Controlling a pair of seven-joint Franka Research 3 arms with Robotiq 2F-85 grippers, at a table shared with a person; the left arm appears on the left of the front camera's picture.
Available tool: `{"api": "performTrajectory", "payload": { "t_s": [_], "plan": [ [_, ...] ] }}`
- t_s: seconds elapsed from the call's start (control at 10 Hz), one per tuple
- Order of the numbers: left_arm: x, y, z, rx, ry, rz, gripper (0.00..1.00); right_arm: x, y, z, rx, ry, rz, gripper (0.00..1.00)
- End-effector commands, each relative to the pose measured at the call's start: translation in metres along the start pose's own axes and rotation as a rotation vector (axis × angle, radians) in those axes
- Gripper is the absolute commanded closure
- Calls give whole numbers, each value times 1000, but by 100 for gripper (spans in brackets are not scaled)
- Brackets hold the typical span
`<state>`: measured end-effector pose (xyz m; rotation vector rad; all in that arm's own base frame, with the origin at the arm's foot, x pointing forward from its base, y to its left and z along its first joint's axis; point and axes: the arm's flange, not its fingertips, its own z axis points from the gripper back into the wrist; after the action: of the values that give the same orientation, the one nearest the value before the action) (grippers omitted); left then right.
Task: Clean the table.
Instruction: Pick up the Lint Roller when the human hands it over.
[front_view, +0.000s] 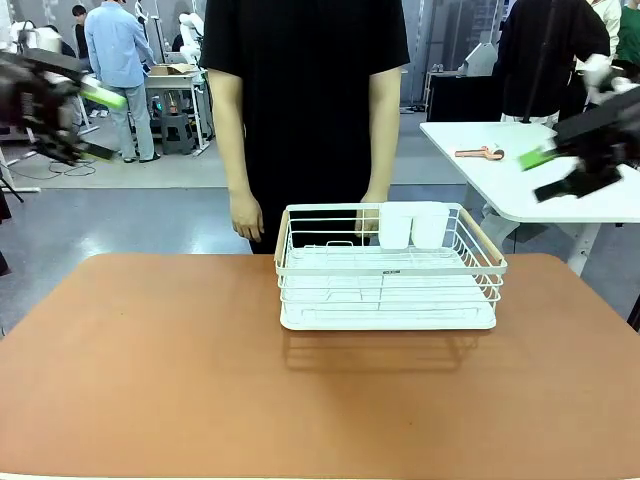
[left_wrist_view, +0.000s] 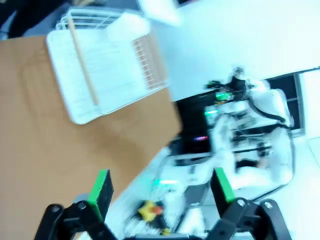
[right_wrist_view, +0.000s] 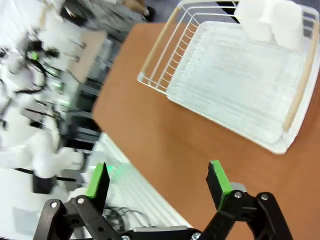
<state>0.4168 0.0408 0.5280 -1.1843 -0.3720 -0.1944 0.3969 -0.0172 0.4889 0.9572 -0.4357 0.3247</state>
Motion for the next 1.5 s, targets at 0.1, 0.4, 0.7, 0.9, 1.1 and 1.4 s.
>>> {"api": "performTrajectory", "payload": {
  "t_s": [0.1, 0.4, 0.7, 0.9, 1.1, 1.4],
  "plan": [
    [-17, 61, 105, -124, -131, 193, 0, -26, -65, 78, 170, -69, -213, 0],
    [-43, 81, 176, -66, -217, 296, 0, -51, -96, 126, 180, -147, -287, 0],
    [-32, 83, 161, -29, -183, 288, 0, -47, -96, 117, 162, -137, -292, 0],
    [-48, 92, 181, -61, -236, 272, 0, -58, -103, 129, 175, -136, -323, 0],
    [-48, 92, 181, -61, -236, 272, 0, -58, -103, 129, 175, -136, -323, 0],
    [-48, 92, 181, -61, -236, 272, 0, -58, -103, 129, 175, -136, -323, 0]
  ]
}}
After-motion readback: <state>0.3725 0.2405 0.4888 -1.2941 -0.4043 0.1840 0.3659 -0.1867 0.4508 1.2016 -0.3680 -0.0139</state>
